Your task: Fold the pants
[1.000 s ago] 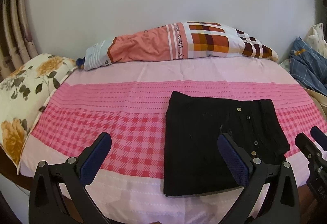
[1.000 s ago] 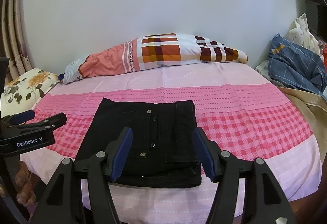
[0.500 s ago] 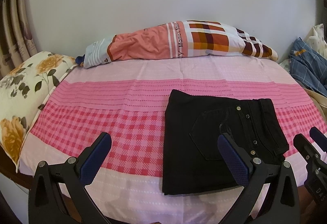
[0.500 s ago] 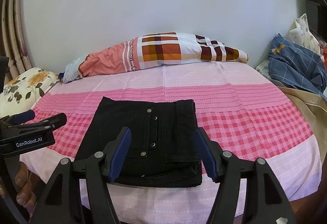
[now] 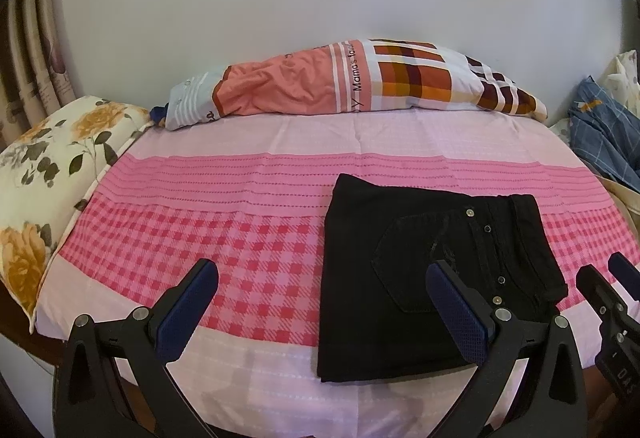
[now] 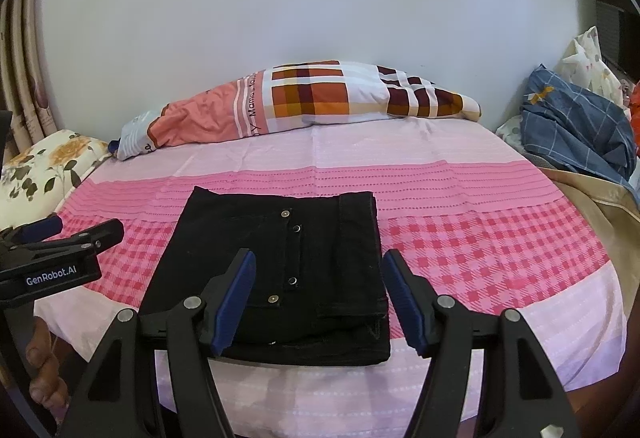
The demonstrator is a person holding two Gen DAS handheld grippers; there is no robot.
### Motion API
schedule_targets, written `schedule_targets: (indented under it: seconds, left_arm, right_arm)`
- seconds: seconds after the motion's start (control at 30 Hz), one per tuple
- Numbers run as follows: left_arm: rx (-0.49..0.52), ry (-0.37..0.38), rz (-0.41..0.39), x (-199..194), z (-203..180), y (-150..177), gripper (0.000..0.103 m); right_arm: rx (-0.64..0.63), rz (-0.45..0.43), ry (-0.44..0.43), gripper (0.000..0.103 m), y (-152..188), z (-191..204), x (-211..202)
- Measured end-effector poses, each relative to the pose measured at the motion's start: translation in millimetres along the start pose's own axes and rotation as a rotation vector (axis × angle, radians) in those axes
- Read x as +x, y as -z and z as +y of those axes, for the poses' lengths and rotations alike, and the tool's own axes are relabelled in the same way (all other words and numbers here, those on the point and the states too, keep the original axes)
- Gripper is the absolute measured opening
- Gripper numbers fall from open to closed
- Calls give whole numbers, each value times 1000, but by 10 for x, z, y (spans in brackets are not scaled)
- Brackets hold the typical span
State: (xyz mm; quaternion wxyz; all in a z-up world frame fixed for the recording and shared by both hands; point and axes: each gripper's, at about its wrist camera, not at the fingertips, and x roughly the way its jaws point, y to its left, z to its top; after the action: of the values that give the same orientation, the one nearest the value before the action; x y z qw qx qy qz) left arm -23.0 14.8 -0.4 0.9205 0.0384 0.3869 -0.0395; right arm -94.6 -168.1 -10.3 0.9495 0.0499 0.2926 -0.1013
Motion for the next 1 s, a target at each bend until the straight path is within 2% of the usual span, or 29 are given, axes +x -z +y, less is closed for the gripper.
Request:
schedule_targets:
  seconds: [1.0]
  left_arm:
    - [-14,-34,2,-37,59,7,103]
  right_arm:
    - [-6,4,6,63,26,23,27]
